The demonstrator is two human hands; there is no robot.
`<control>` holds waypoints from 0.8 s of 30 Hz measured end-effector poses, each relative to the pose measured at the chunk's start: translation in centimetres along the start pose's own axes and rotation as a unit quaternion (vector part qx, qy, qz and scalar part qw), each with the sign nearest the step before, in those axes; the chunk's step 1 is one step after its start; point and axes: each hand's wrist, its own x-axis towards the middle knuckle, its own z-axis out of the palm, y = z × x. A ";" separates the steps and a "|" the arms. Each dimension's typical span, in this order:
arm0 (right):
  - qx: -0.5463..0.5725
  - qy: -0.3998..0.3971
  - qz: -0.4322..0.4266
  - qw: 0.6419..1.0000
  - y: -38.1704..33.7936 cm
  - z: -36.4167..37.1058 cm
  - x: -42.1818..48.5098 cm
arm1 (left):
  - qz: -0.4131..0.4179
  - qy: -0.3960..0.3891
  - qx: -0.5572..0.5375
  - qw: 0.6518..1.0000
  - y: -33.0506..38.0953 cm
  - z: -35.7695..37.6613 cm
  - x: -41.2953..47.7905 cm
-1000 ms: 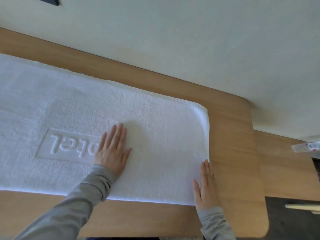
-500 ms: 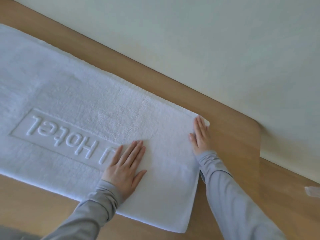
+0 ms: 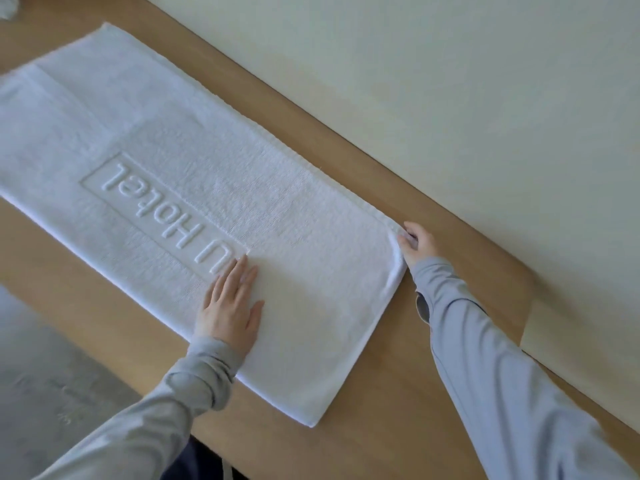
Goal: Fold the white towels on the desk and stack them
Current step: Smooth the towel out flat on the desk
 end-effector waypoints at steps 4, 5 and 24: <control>-0.023 -0.059 0.034 0.997 -1.0 -0.9 0.9 | -0.361 0.088 -0.166 0.914 4.5 -0.6 -4.4; -0.022 -0.072 0.039 0.996 -1.1 -1.0 1.1 | -0.445 0.103 -0.220 0.862 5.3 -0.9 -5.1; 0.071 -0.135 0.118 0.981 -1.3 -3.8 2.3 | -0.606 -0.034 -0.611 0.508 10.4 -0.2 -9.7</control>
